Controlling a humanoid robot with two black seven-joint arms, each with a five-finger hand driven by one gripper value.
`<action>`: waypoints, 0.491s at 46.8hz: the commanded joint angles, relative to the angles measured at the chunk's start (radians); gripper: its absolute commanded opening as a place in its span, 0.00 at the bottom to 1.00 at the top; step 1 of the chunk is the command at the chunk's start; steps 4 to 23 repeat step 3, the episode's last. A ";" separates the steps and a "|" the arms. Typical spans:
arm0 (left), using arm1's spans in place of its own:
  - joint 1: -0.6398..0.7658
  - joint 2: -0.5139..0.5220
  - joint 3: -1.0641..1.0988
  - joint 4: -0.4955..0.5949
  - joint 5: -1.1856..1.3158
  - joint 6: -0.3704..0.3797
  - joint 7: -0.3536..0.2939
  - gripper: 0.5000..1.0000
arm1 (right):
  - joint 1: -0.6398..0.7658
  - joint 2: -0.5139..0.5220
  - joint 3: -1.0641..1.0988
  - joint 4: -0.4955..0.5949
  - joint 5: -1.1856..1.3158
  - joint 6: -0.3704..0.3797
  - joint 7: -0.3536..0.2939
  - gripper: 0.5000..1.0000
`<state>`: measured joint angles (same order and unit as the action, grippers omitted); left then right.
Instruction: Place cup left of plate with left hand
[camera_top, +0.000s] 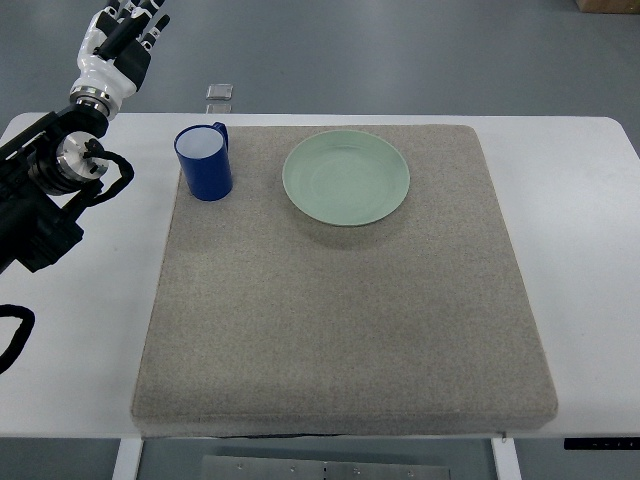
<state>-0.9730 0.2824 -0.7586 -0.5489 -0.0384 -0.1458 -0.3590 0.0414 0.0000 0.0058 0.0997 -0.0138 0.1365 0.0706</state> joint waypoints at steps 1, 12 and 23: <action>0.005 0.001 0.001 0.000 0.000 0.000 0.000 0.99 | 0.000 0.000 0.003 0.011 0.002 0.012 0.000 0.87; 0.008 0.003 0.001 -0.002 0.000 0.000 0.000 0.99 | 0.000 0.000 0.003 0.021 -0.002 0.018 -0.003 0.87; 0.008 0.003 0.001 -0.002 0.000 0.000 0.000 0.99 | 0.000 0.000 0.003 0.021 -0.002 0.018 -0.003 0.87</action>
